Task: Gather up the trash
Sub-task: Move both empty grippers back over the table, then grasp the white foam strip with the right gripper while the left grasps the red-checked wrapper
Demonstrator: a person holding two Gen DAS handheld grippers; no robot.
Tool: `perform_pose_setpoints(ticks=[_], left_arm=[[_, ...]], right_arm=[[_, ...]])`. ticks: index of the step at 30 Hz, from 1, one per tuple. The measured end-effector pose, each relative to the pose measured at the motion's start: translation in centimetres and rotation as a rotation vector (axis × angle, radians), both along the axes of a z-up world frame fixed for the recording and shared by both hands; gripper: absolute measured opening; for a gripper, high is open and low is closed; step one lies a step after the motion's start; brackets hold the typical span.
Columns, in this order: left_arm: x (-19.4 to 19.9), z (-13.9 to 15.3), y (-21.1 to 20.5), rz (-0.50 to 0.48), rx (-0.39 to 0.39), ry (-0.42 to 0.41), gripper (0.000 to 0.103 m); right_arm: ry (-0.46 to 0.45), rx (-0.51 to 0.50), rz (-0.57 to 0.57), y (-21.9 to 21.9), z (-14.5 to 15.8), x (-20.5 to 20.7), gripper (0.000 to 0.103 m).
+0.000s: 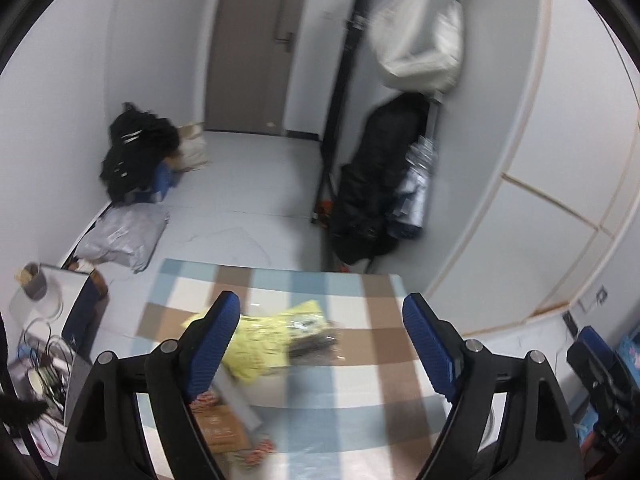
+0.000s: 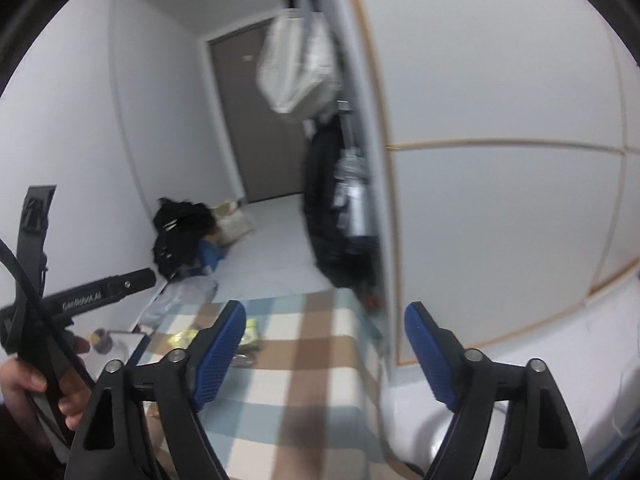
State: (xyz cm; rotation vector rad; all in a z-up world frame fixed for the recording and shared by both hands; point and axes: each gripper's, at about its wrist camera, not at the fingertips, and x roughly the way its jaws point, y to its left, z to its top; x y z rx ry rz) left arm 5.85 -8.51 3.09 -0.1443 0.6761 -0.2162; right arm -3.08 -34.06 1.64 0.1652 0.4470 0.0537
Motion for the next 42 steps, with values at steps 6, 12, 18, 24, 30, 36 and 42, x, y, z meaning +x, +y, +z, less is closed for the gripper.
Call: perform_pose_setpoints(ticks=[6,12,18,24,30,36,42], left_arm=[[0.8,-1.6,4.5,0.113,0.018,0.035,0.082],[1.5,-4.3,8.7,0.162,0.008,0.065,0.082],[2.3,-7.0,12.6,0.194,-0.019,0.125,0.082],[2.9,-8.2,15.3,0.217,-0.060,0.174,0.082],[3.1,-8.9,16.6,0.204,-0.098,0.209,0.082],[3.5,-9.5,17.6,0.199,-0.113,0.231,0.082],[3.9,-10.3,18.1,0.198,-0.129,0.271,0.082]], right_arm=[[0.001,-0.053,0.097,6.2,-0.8,1.8,0.092],[0.068,-0.063,0.159,10.6,-3.1,4.2,0.094],[0.168,-0.084,0.218,14.5,-6.1,6.4,0.094],[0.262,-0.065,0.277,17.5,-9.3,8.8,0.094],[0.345,-0.098,0.367,21.1,-12.6,10.8,0.093],[0.422,-0.155,0.440,23.5,-15.5,12.5,0.080],[0.495,-0.175,0.480,24.2,-17.7,13.4,0.053]])
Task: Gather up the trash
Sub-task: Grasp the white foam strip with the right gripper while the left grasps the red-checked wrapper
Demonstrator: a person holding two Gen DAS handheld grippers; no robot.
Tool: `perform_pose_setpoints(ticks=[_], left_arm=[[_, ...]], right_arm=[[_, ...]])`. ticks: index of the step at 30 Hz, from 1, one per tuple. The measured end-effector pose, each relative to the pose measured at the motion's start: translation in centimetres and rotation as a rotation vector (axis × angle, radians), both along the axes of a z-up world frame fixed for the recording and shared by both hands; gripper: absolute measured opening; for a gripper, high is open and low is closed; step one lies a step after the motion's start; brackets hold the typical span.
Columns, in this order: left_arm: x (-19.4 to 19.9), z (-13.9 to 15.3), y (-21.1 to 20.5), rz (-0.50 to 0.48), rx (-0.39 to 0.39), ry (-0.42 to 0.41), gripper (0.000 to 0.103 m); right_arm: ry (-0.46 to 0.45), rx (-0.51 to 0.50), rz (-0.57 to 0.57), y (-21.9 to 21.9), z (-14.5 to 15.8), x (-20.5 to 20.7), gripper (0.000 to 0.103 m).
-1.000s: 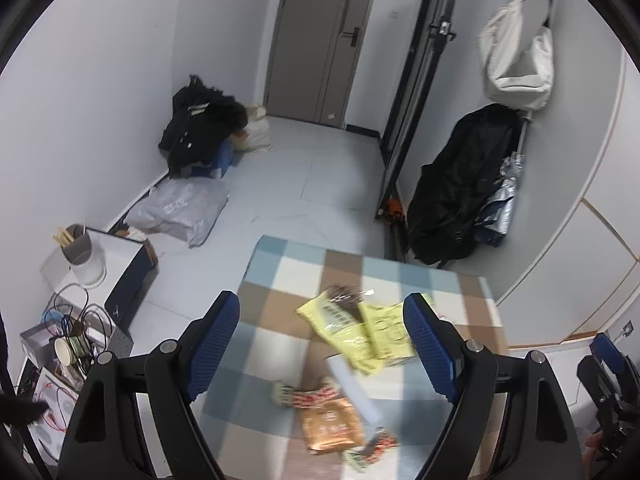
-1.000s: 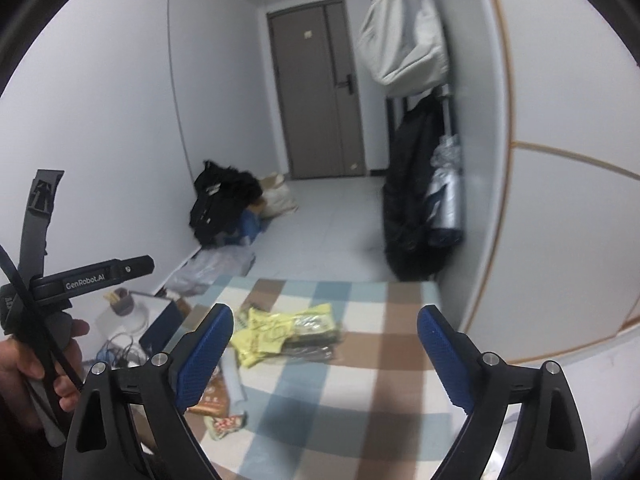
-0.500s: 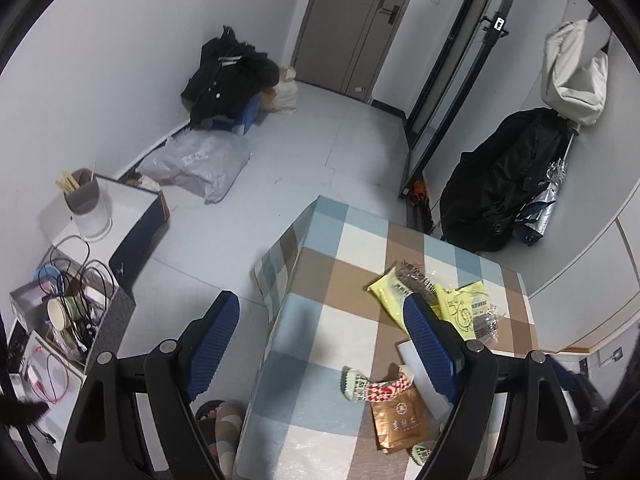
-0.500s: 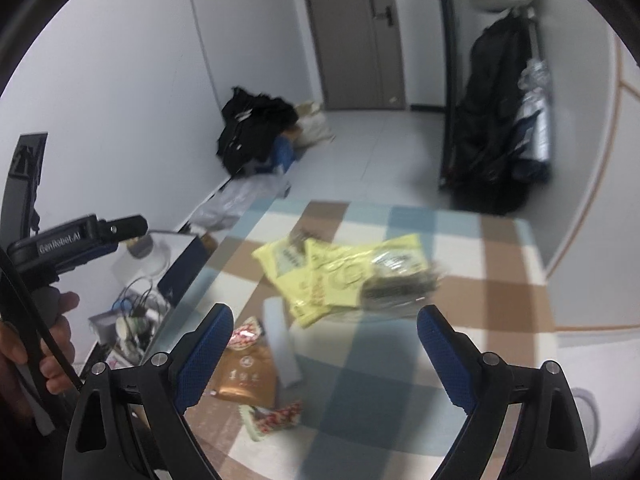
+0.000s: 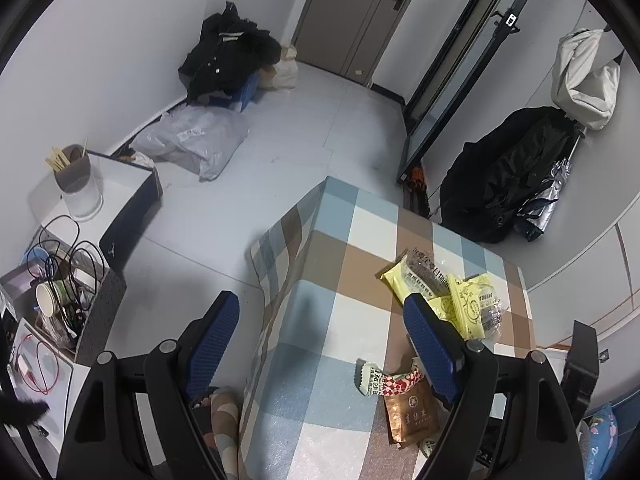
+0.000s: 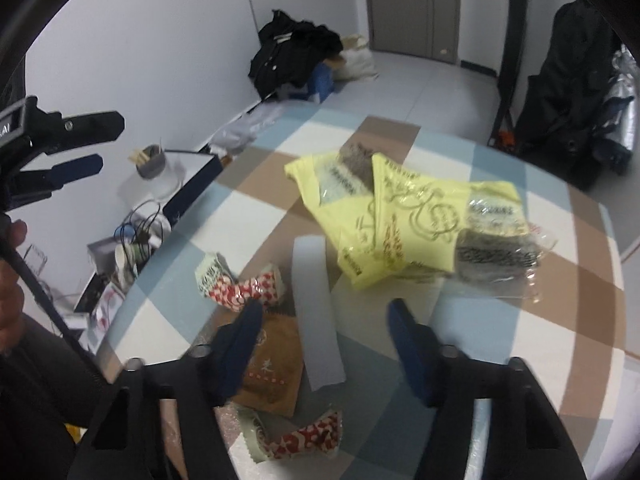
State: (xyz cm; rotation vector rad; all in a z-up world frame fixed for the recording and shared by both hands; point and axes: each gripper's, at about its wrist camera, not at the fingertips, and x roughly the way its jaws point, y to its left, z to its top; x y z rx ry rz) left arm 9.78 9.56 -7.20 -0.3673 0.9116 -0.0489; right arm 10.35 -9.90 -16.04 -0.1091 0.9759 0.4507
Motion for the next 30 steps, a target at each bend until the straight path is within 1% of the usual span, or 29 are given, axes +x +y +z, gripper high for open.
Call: perform_pose_setpoints(ticks=[2,3,4,5,7,8,9,11,14,18,22,25,30], left_arm=[[0.2,-0.1,0.1,0.007,-0.002,0.009,0.082],[0.2,-0.2,0.2,0.013,-0.003,0.012,0.082],[0.3,-0.3,0.3,0.018,-0.004,0.016,0.082],[0.4,-0.4,0.4,0.020,-0.003,0.024,0.082],[0.5,-0.7,0.3,0.017,-0.005,0.035,0.082],[0.5,-0.9,0.2,0.015,0.009,0.050,0.082],[0.7,-1.2,0.0,0.004,0.023,0.072,0.082],[0.9,-2.0,-0.3,-0.033,0.020,0.115,0.082],[1.0,-3.2,-0.7,-0.067,-0.016,0.162,0.082],[1.0,-4.2,-2.1,-0.147,-0.054,0.210,0.082],[0.7,-4.5,-4.1,-0.216,-0.010,0.218,0.082],[0.6,-4.8,-5.0,-0.255,0.009,0.226,0.082],[0.9,-5.6,-6.3,-0.290,0.030,0.245,0.082]], right_arm=[[0.015,0.012,0.013,0.1,-0.4,0.2,0.039],[0.024,0.016,0.019,0.2,-0.6,0.3,0.036],[0.031,0.017,0.024,0.3,-0.7,0.4,0.030],[0.037,0.020,0.032,0.4,-0.8,0.4,0.023],[0.033,0.013,0.037,0.5,-0.9,0.4,0.019],[0.030,0.018,0.040,0.4,-0.9,0.4,0.016],[0.031,0.022,0.039,0.3,-0.9,0.4,0.015],[0.029,0.034,0.039,-0.1,-0.6,0.3,0.011],[0.005,0.039,0.039,-0.4,0.2,-0.1,0.010],[-0.020,0.057,0.034,-1.2,1.4,-0.9,0.009],[-0.034,0.082,0.027,-2.2,2.4,-2.1,0.009],[-0.044,0.088,0.013,-3.3,3.0,-3.1,0.009],[-0.060,0.112,-0.041,-5.7,3.8,-4.2,0.009]])
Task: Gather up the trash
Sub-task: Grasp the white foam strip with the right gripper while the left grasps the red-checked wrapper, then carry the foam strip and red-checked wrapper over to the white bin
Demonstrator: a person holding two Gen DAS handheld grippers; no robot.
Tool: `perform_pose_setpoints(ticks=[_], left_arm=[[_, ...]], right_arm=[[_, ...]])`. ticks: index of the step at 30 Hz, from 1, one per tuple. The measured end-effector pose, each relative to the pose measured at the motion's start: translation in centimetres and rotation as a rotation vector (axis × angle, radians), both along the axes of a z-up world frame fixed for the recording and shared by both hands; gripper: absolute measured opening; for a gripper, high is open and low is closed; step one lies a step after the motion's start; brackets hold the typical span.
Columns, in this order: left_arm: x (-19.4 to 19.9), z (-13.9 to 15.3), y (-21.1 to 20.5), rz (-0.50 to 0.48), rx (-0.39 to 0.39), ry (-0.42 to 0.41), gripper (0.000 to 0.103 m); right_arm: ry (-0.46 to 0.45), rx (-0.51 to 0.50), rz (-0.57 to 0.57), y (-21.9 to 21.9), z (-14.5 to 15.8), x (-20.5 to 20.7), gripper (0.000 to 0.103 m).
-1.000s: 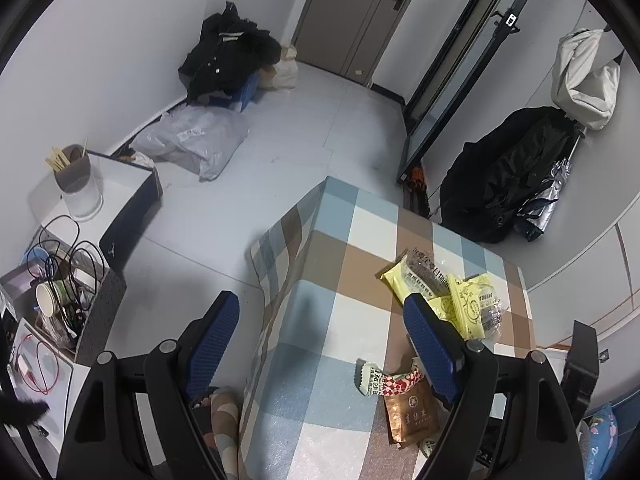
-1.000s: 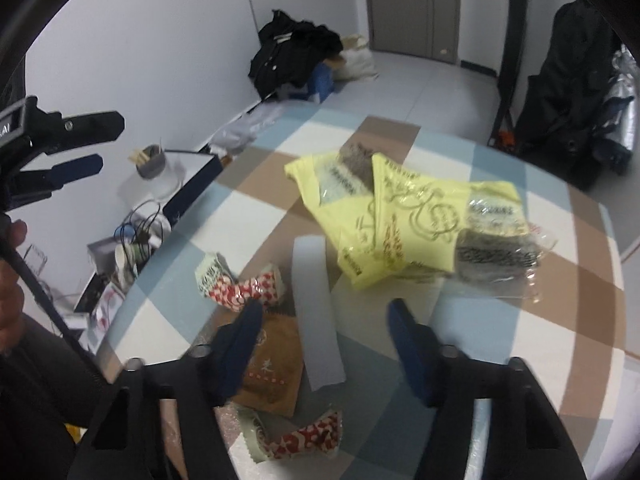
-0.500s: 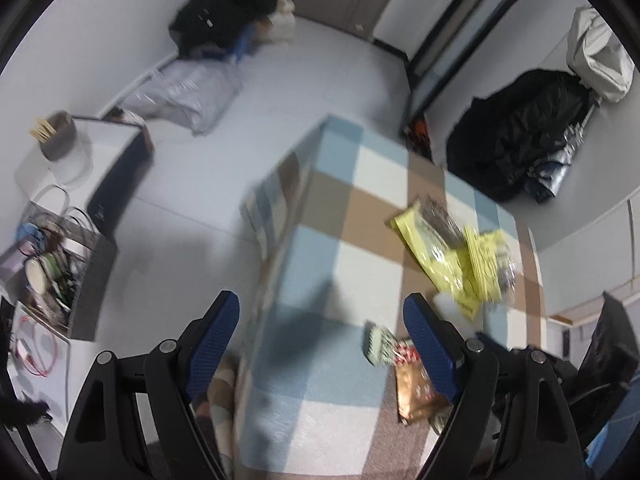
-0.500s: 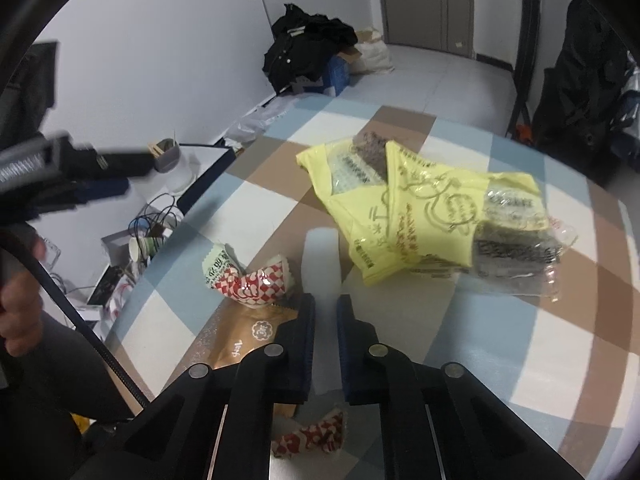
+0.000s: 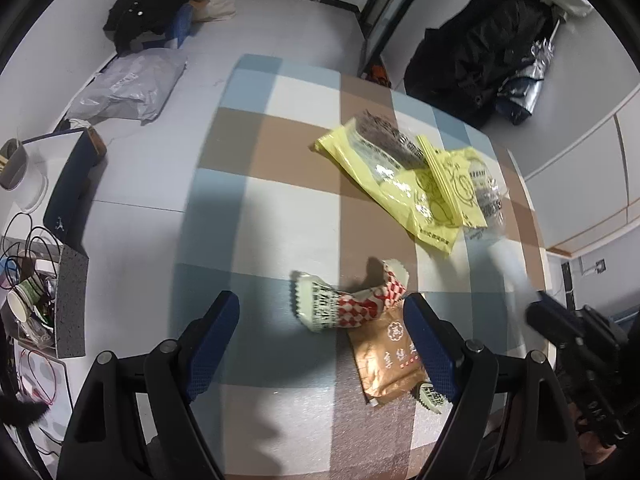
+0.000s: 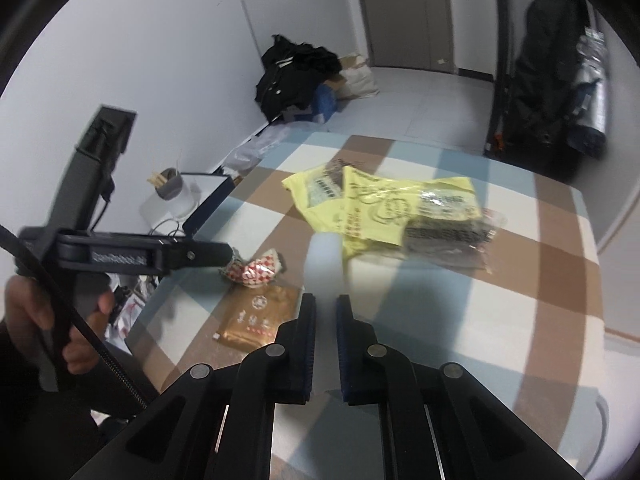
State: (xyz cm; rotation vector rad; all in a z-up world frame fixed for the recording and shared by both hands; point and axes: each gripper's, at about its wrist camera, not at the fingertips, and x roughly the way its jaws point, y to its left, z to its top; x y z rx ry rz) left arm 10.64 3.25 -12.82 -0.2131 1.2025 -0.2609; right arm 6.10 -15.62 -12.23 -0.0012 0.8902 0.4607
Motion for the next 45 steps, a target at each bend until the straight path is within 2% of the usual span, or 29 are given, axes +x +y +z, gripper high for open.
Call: perform_pose_setpoints(ticks=[5,10,16,17,25,32,45], left_arm=[[0.3,-0.3,-1.2,-0.025,0.034,0.008,0.082],[0.2,-0.5,-2.4,-0.033,0.131,-0.017,0.081],[-0.5,-1.0,-4.1,-0.106,0.300,-0.059,0.068],[-0.6,-1.0,-4.2,-0.116,0.315,-0.069,0.063],[-0.8,-0.8,-3.6,-0.114,0.296,-0.071,0.053],[-0.5,-0.3,-3.8,-0.077,0.230,-0.053,0.043],[-1.0,-0.2,-4.4,-0.078,0.264,-0.064,0.037]], right_arm=[[-0.030,-0.003,-0.018,-1.4,0.5,-0.6,0.009],[-0.043,0.039,-0.058,-2.6,0.6,-1.1,0.009],[-0.057,0.052,-0.070,-3.4,0.8,-1.3,0.009],[-0.057,0.056,-0.077,-3.5,0.7,-1.3,0.009],[-0.075,0.067,-0.104,-4.3,0.9,-1.7,0.009],[-0.096,0.065,-0.105,-4.5,1.2,-2.5,0.009],[-0.133,0.091,-0.127,-4.9,2.5,-3.6,0.009]])
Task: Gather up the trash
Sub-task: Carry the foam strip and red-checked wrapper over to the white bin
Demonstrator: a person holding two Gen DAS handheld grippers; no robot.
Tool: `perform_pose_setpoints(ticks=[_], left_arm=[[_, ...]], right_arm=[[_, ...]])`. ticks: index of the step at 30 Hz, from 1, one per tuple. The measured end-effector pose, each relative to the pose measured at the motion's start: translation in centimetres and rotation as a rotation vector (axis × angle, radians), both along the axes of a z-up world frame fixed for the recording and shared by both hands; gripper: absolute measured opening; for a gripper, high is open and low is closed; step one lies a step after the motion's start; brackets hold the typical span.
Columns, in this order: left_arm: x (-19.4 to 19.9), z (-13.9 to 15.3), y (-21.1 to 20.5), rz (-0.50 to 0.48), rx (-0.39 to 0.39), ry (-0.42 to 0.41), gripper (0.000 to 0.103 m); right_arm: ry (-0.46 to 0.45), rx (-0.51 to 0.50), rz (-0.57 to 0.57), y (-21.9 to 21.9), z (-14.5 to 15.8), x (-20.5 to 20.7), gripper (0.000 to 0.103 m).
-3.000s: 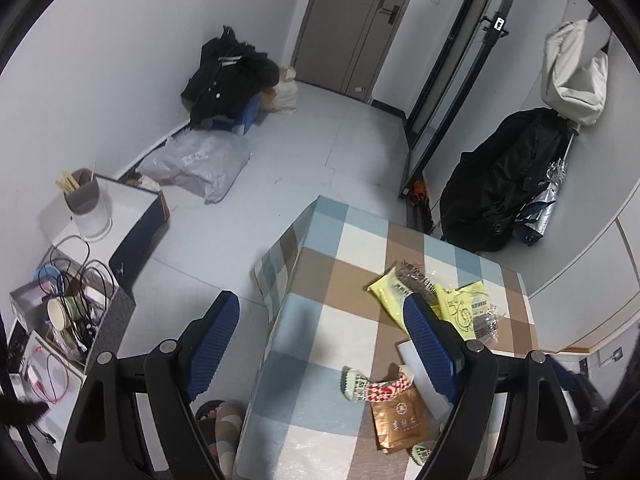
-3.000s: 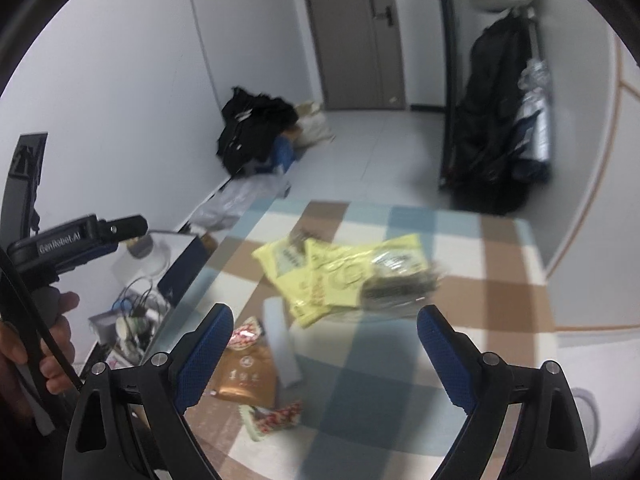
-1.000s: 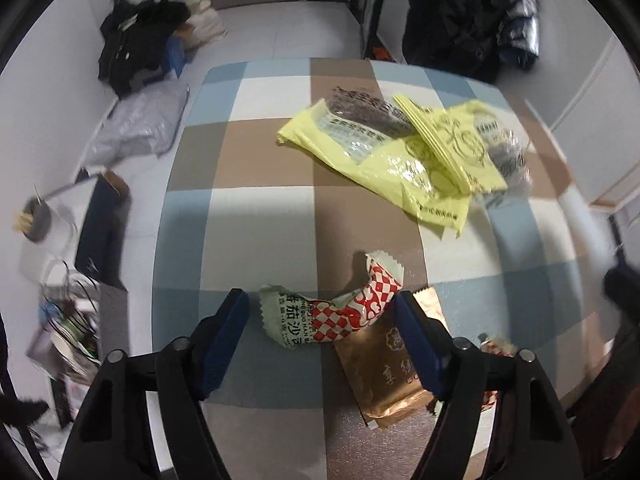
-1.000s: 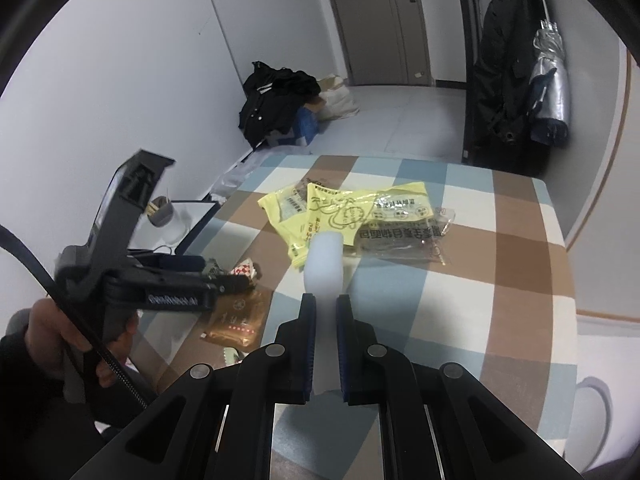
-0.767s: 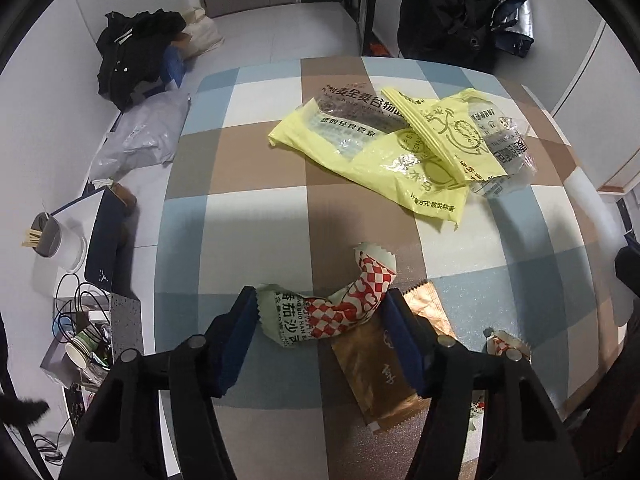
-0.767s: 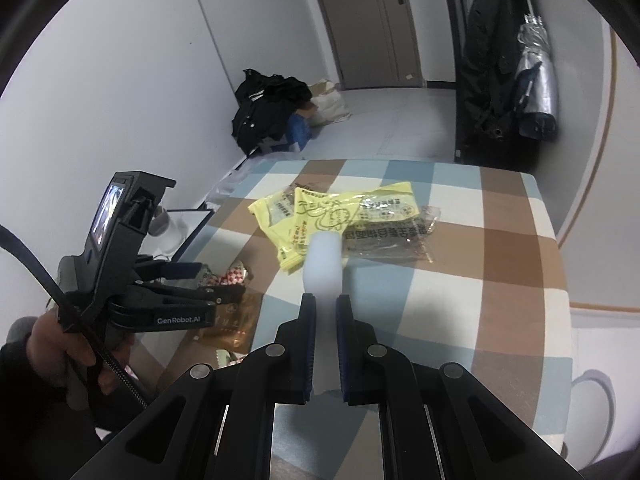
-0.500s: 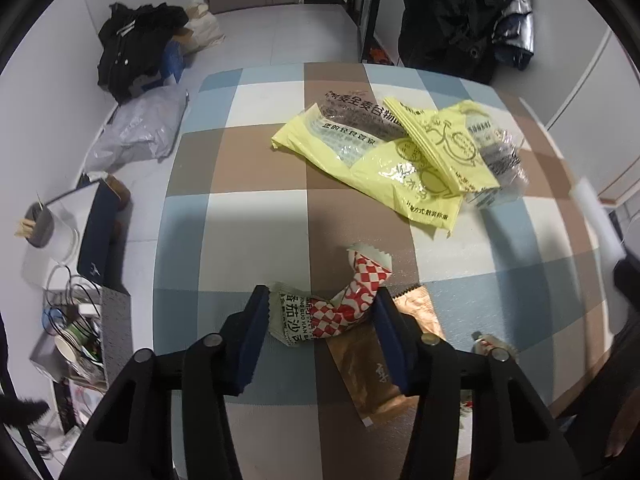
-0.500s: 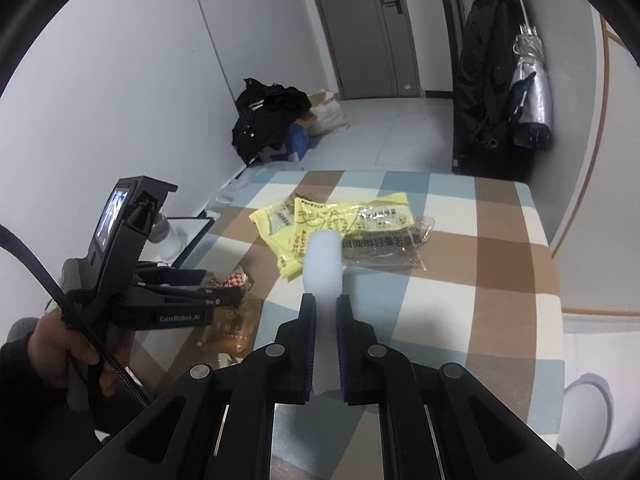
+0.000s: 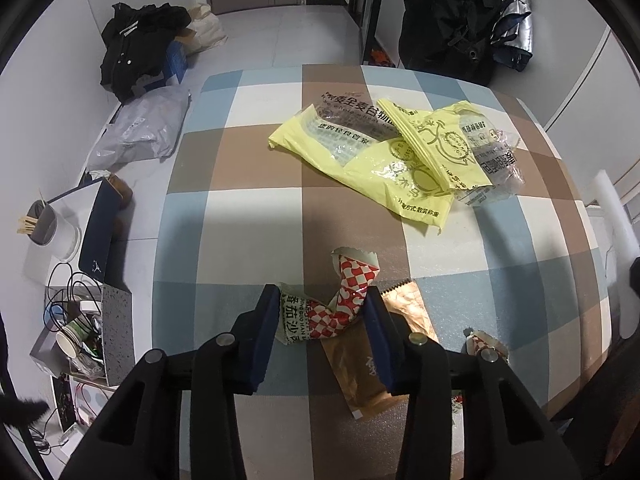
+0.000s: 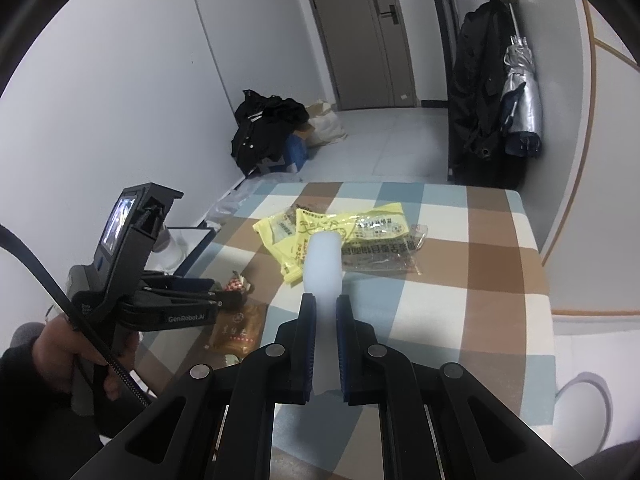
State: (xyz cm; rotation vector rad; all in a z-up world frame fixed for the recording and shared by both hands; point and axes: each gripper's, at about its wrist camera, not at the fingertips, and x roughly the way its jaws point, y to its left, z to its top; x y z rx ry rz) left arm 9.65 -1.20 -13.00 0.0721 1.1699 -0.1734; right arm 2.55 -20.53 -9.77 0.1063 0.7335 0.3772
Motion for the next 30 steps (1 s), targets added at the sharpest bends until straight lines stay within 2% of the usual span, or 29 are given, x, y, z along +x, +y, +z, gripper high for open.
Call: perform_pose_setpoints(ticks=[8,13,20,24,30], left_arm=[[-0.3,0.5,0.9,0.029,-0.032,-0.007,0.037],[-0.4,1.6,0.8,0.038,-0.078,-0.027,0.037],[-0.8,4.6,-0.4,0.035,-0.120,-0.083,0.037],[-1.2,7.0,-1.4,0.031,-0.161,-0.134,0.037],[-1.7,9.2,-4.1,-0.013,-0.195,-0.174,0.037]], right_arm=[[-0.021,0.020,-0.039,-1.1,1.1,-0.3,0.009],[-0.033,0.032,-0.044,-1.7,1.7,-0.9,0.009],[-0.105,0.012,-0.064,-2.6,3.5,-2.2,0.009],[-0.138,0.028,-0.071,-3.7,4.8,-2.8,0.009],[-0.197,0.048,-0.095,-6.1,7.0,-3.8,0.009]])
